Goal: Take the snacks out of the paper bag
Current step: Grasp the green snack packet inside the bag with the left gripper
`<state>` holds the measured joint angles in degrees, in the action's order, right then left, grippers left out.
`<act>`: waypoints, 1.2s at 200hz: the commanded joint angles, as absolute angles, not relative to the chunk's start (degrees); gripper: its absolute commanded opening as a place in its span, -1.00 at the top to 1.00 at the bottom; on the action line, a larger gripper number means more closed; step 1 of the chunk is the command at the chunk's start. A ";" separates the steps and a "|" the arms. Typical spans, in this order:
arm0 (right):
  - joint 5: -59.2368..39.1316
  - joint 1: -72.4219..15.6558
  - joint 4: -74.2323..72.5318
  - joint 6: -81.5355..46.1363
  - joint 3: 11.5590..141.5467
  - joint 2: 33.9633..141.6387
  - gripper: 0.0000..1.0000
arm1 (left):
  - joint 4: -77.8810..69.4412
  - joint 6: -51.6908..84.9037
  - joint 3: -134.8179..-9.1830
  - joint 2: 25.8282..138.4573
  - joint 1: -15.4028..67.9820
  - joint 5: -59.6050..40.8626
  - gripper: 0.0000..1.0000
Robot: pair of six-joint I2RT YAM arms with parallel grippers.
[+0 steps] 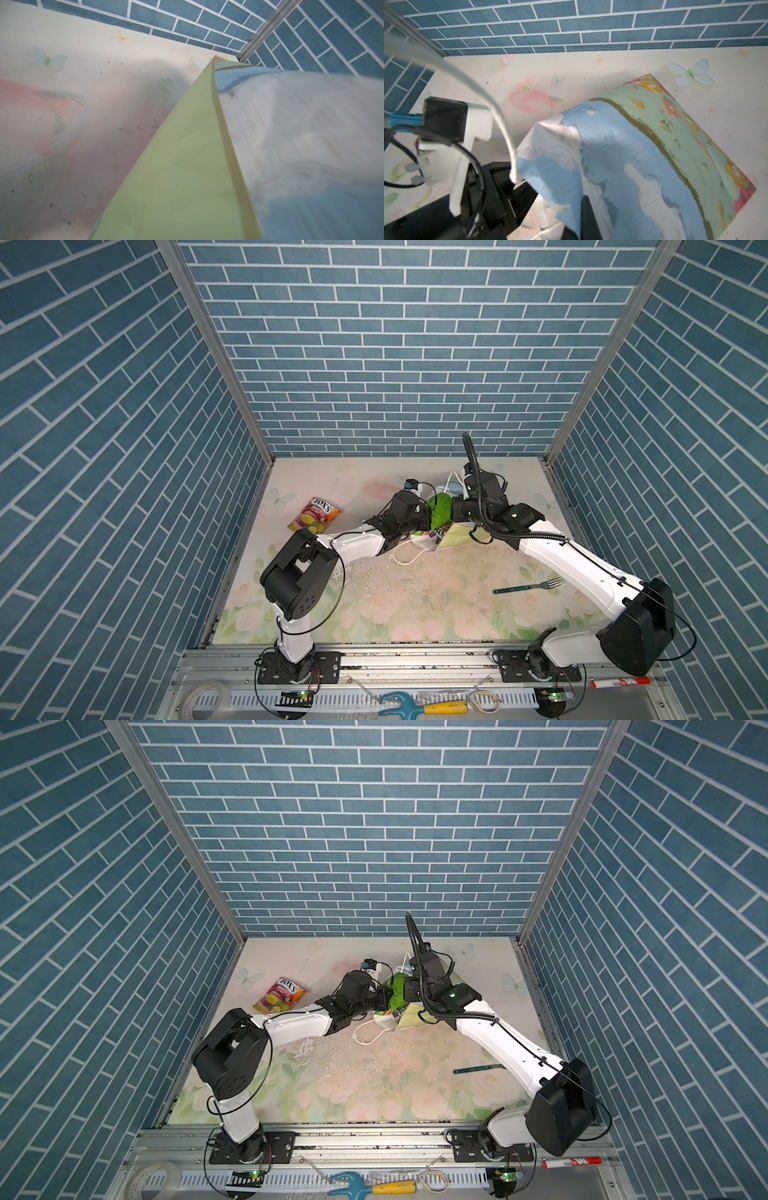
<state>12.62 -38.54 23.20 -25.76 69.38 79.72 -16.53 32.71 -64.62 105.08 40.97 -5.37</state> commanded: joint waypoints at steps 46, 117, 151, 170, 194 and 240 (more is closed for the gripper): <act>12.90 -39.16 21.42 -29.00 69.26 78.37 1.00 | -14.76 32.35 -64.17 102.01 40.78 -3.08 1.00; 13.13 -39.33 21.19 -29.09 69.66 78.66 1.00 | -14.60 32.04 -62.69 98.84 40.78 -3.33 1.00; 12.93 -39.34 21.05 -29.18 70.04 79.18 1.00 | -14.21 31.85 -62.03 97.08 40.78 -3.00 1.00; 13.01 -39.44 21.10 -29.18 70.22 79.23 1.00 | -13.93 31.89 -61.69 96.25 40.78 -3.07 1.00; 13.17 -39.46 21.13 -29.18 70.29 79.19 1.00 | -13.70 32.07 -61.27 95.25 40.78 -3.08 1.00; 13.27 -39.48 21.28 -29.22 70.36 79.19 1.00 | -13.09 31.98 -60.00 92.28 40.78 -2.71 1.00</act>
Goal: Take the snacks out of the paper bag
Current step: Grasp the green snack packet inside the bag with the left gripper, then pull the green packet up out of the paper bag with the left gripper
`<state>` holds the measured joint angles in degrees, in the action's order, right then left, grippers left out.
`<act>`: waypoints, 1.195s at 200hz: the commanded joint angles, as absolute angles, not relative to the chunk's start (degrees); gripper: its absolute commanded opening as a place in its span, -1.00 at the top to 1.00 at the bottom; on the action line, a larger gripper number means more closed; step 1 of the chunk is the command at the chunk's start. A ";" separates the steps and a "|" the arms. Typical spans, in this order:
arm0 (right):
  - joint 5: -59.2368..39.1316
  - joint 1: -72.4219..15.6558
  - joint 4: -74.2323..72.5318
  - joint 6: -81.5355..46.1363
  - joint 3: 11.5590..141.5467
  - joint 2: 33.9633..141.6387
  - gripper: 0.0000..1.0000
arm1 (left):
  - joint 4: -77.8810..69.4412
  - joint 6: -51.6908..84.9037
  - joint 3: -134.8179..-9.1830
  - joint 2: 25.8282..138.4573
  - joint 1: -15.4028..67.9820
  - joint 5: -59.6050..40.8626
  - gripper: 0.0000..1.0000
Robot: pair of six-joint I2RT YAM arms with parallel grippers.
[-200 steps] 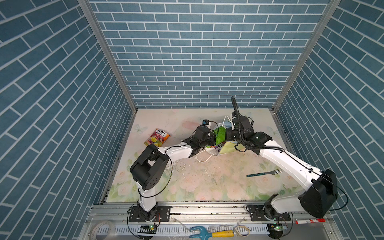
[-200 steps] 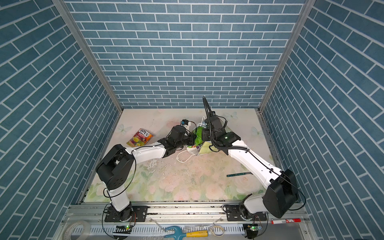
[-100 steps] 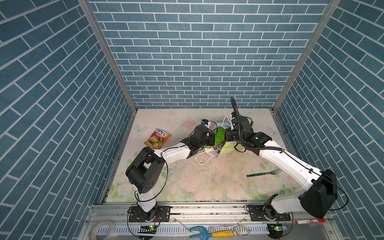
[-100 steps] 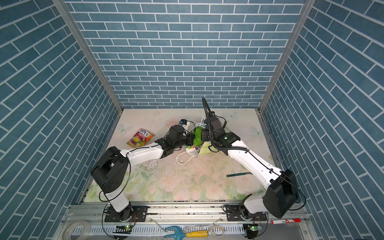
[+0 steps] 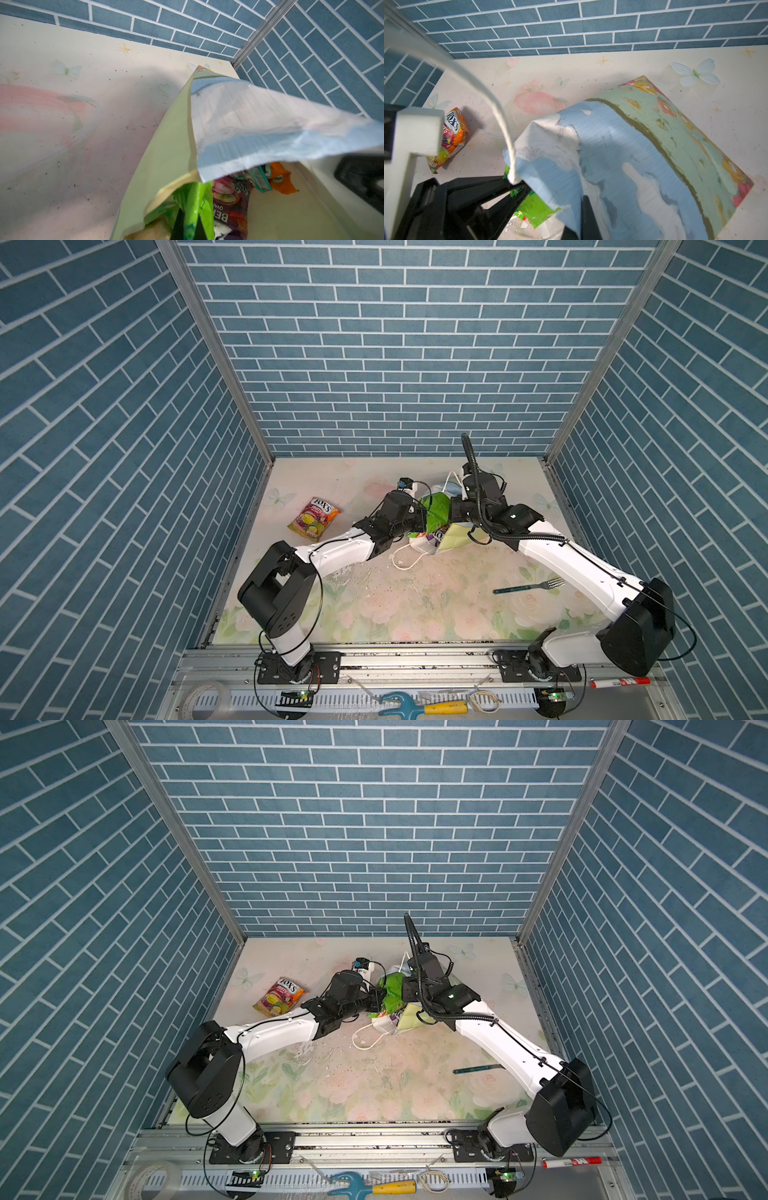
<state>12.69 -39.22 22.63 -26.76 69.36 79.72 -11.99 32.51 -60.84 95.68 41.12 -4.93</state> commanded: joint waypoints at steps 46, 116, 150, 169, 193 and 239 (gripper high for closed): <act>12.83 -39.57 21.46 -29.27 70.75 79.10 1.00 | -13.06 31.79 -59.02 90.07 40.78 -1.37 1.00; 14.68 -39.73 21.09 -28.03 71.39 79.63 1.00 | -9.24 31.02 -61.12 89.12 40.78 -1.23 1.00; 16.95 -39.82 21.21 -26.72 71.11 79.80 1.00 | -7.41 29.07 -60.49 86.86 40.79 1.41 1.00; 17.31 -39.78 20.97 -26.72 70.76 79.96 1.00 | -7.29 29.27 -59.88 86.09 40.78 1.33 1.00; 17.27 -39.90 20.19 -26.98 70.66 80.26 1.00 | -7.31 29.87 -59.26 85.27 40.78 0.79 1.00; 18.50 -40.06 19.94 -26.54 70.08 80.77 1.00 | -4.07 28.98 -59.46 82.87 40.67 1.63 1.00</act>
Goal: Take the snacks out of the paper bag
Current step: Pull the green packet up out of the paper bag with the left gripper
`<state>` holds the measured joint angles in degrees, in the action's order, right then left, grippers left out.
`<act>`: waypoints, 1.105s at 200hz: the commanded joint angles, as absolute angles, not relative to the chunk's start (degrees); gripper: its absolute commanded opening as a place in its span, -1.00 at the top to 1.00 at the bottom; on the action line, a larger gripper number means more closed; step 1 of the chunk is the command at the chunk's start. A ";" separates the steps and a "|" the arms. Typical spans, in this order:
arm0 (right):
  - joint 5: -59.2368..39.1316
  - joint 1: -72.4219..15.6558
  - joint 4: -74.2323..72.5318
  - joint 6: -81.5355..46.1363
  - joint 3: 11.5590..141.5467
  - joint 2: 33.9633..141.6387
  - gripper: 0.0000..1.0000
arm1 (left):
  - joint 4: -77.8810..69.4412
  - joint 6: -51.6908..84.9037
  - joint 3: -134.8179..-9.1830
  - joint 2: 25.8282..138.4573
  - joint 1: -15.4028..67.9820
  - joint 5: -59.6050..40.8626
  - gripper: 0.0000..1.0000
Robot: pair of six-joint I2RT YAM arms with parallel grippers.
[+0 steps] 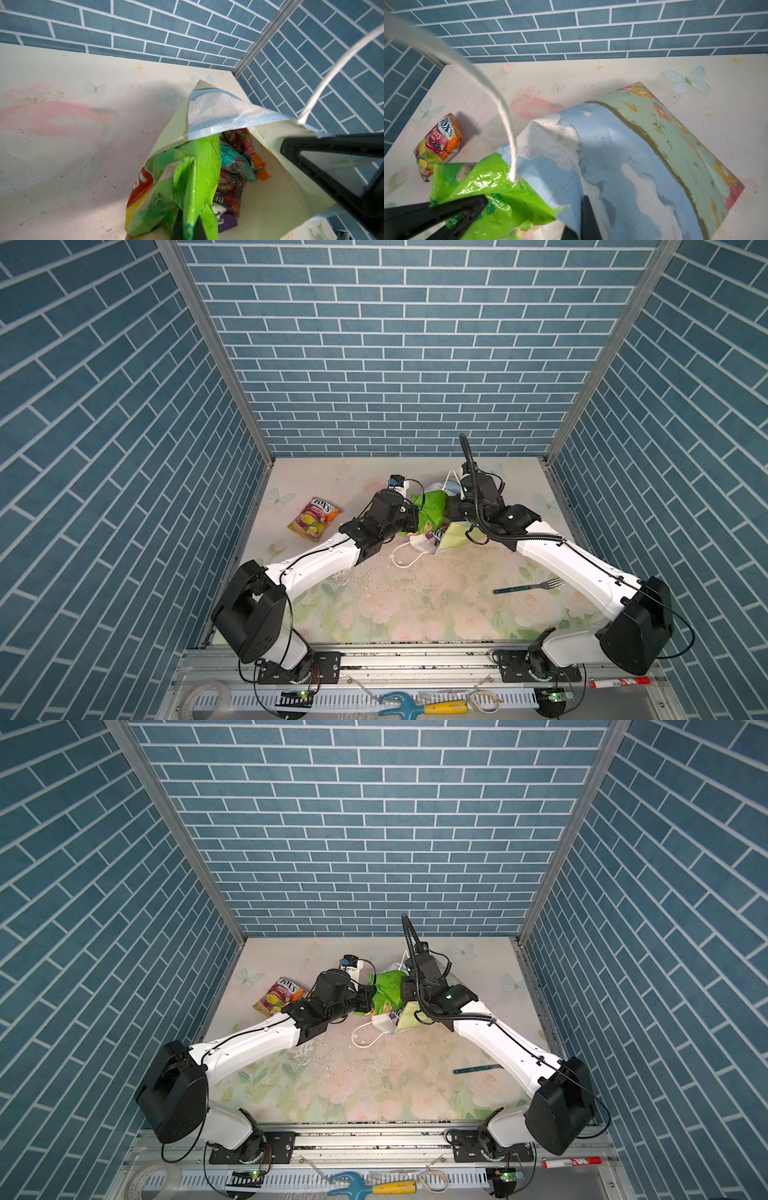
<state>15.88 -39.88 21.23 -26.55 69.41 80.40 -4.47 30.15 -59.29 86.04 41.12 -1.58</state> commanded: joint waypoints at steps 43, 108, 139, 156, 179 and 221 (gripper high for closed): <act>18.20 -40.10 18.72 -27.42 68.48 80.60 1.00 | -2.80 29.22 -58.80 80.37 40.69 2.63 1.00; 18.66 -40.12 18.28 -26.37 67.37 80.16 1.00 | 2.83 28.79 -58.65 74.92 40.52 4.80 1.00; 18.33 -40.08 17.52 -26.21 66.72 79.55 1.00 | 5.53 28.83 -57.27 71.09 40.43 7.29 1.00; 18.12 -40.08 16.93 -26.03 66.19 79.28 1.00 | 6.85 28.50 -56.46 69.08 40.41 8.91 1.00; 17.36 -40.08 17.30 -25.38 66.51 79.34 1.00 | 8.97 27.25 -55.77 66.74 40.34 10.74 1.00; 17.40 -40.05 17.42 -22.23 66.72 79.19 1.00 | 12.89 26.34 -56.69 63.86 39.40 9.20 1.00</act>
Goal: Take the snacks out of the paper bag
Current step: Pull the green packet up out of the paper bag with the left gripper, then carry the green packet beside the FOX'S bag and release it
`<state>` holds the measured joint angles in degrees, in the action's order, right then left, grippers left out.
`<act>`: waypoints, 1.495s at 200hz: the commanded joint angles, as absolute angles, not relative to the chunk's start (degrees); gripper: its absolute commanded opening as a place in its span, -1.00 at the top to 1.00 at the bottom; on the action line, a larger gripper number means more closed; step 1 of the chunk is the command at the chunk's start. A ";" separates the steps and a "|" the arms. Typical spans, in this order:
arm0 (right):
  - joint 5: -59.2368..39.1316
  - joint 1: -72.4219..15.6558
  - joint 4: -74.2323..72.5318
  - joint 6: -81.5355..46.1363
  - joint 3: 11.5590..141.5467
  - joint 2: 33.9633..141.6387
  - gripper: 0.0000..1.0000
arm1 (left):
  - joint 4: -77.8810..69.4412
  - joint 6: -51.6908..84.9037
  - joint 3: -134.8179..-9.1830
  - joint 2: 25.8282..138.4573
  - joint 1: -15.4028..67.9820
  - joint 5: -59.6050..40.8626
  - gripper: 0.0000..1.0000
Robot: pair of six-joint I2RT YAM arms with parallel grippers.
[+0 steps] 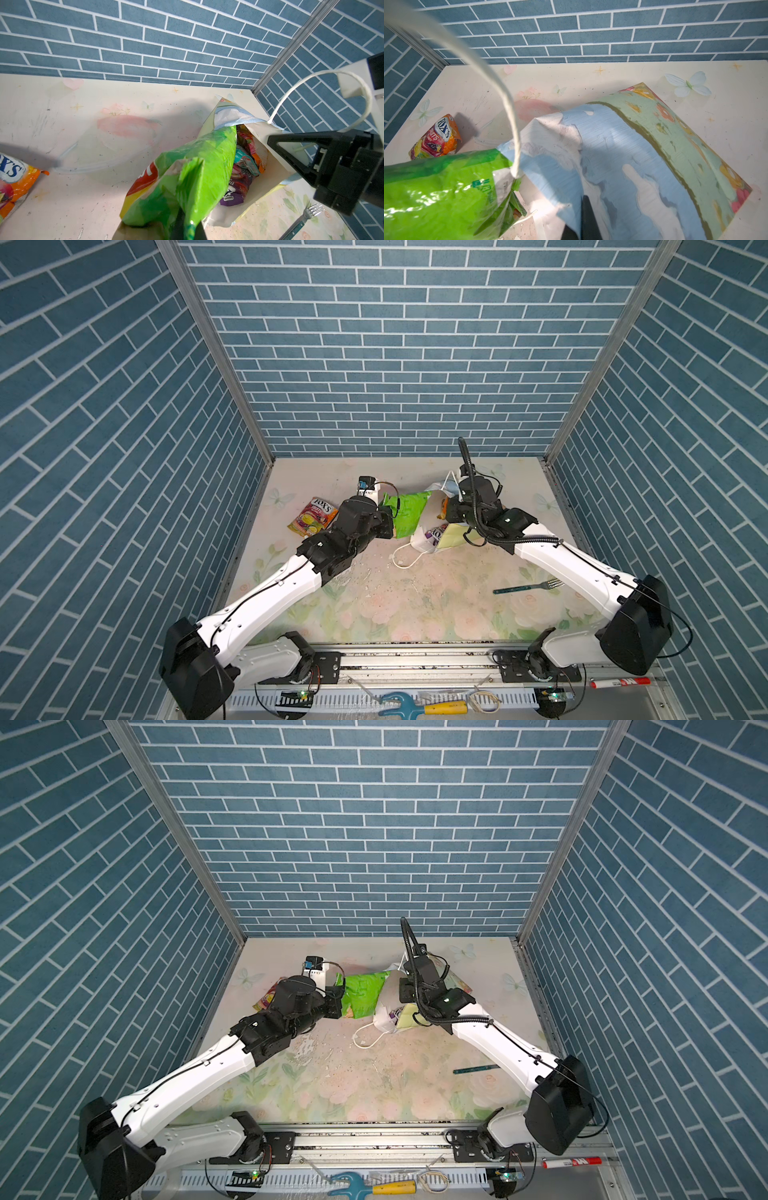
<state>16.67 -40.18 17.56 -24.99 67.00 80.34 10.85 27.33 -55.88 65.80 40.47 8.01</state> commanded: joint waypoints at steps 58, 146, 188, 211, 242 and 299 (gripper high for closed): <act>16.28 -40.08 17.22 -19.56 66.73 78.88 1.00 | 17.70 26.88 -60.42 64.65 38.33 9.54 1.00; 16.79 -39.99 15.60 -18.27 64.08 78.22 1.00 | 24.46 27.17 -62.60 62.28 31.02 10.28 1.00; 15.71 -40.06 14.53 -18.89 63.32 77.96 1.00 | 25.75 28.04 -61.64 62.37 23.33 11.38 1.00; 15.47 -40.06 14.14 -19.03 63.20 78.20 1.00 | 25.10 29.60 -60.29 62.77 18.34 10.85 1.00; 15.46 -40.01 13.90 -18.49 63.48 78.90 1.00 | 24.08 30.48 -59.48 65.59 13.58 10.62 1.00; 15.29 -40.01 14.49 -18.80 63.48 79.10 1.00 | 19.56 31.73 -61.22 74.16 7.03 7.87 1.00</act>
<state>15.79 -40.14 15.53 -19.38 63.88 79.42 23.09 30.87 -60.07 70.94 8.34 8.84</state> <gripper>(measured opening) 0.047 0.046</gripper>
